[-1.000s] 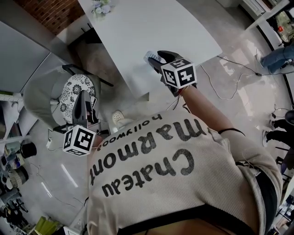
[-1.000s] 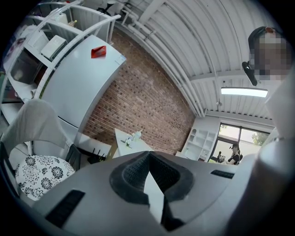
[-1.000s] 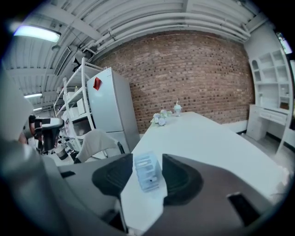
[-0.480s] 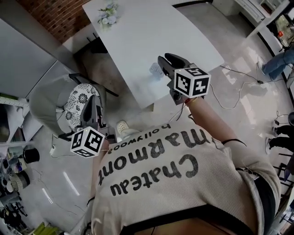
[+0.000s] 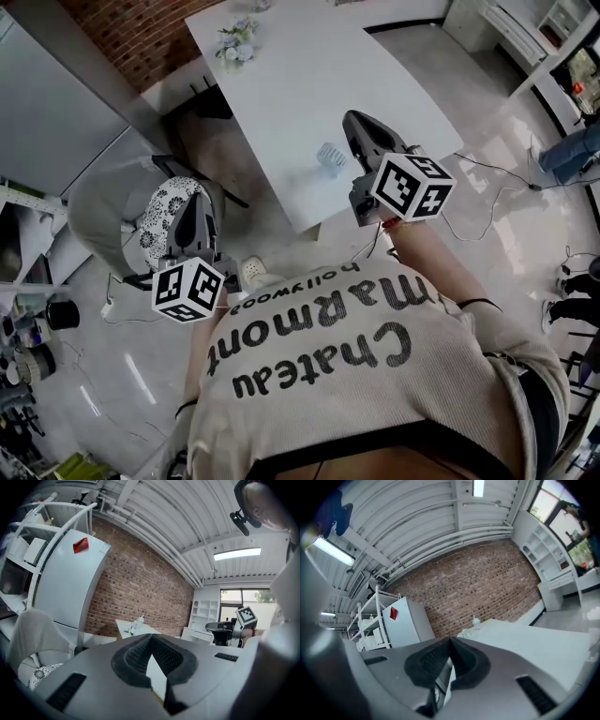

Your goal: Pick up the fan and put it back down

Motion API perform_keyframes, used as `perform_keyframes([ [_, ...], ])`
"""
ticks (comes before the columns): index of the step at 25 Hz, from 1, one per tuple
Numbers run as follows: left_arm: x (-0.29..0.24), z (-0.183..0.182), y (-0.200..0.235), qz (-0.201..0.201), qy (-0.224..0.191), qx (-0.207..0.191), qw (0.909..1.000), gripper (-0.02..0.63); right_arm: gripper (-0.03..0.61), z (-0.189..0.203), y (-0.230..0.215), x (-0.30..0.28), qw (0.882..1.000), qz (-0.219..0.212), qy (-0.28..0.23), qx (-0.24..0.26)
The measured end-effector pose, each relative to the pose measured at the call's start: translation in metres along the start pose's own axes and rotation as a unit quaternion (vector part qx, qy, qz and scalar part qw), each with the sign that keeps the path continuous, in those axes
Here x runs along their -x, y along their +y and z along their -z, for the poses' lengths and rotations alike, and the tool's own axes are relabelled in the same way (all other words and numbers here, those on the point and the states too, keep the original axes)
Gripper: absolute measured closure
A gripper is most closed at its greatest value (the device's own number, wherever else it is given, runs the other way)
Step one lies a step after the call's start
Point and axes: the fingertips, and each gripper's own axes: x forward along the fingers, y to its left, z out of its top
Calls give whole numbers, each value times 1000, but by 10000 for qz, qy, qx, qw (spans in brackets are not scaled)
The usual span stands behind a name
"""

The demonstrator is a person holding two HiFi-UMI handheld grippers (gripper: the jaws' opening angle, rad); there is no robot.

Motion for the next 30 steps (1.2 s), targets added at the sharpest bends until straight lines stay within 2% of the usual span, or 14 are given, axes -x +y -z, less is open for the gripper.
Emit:
perform_keyframes([
  [6, 5, 0, -1, 93, -156, 51, 9998, 614, 575, 0, 16, 0, 9989, -131, -207, 409],
  [16, 5, -3, 6, -19, -175, 65, 9998, 614, 575, 12, 26, -12, 9969, -312, -5, 718],
  [30, 6, 1, 7, -129, -179, 146, 9996, 614, 575, 23, 24, -17, 9961, -392, 242, 757],
])
